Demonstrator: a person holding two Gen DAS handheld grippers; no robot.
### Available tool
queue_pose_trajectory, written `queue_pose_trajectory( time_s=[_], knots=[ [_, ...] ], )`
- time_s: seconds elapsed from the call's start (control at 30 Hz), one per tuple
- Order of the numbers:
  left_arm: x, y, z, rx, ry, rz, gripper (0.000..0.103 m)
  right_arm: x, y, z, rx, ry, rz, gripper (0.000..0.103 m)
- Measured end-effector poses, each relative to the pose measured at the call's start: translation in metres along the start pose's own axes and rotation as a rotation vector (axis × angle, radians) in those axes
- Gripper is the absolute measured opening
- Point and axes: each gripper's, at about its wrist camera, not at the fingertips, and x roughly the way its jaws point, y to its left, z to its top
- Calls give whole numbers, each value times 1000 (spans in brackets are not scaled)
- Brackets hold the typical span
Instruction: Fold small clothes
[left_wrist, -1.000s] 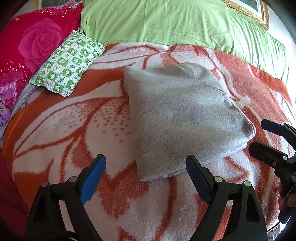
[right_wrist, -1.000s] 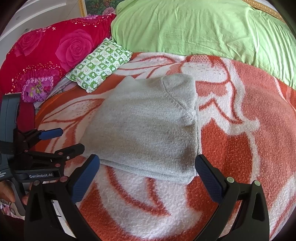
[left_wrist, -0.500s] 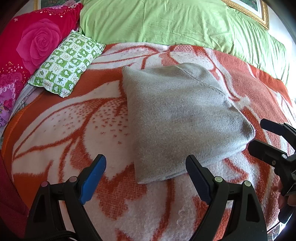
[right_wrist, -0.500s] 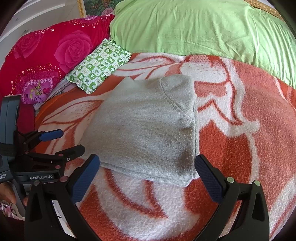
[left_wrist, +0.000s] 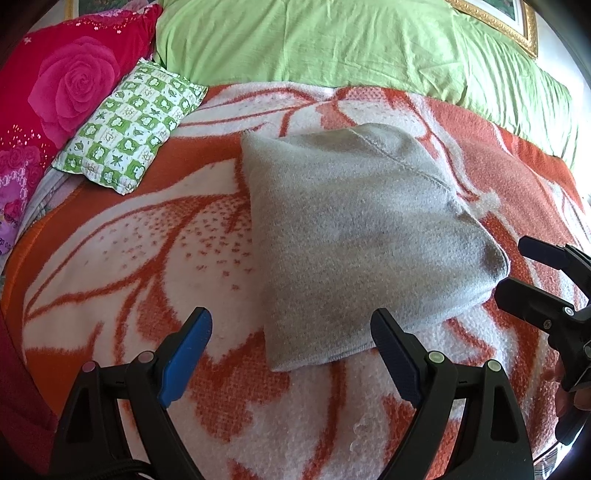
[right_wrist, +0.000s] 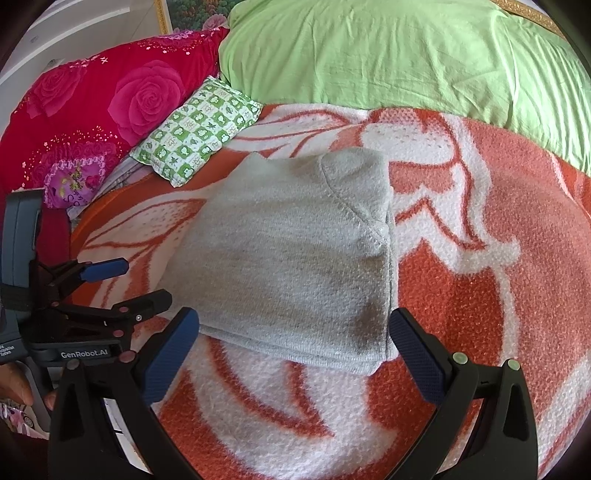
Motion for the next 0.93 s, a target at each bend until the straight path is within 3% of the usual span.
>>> queue_pose_trajectory(
  time_s=[0.93],
  knots=[
    [10, -1, 17, -25, 21, 26, 88, 7, -15, 16, 20, 10, 13, 103]
  ],
)
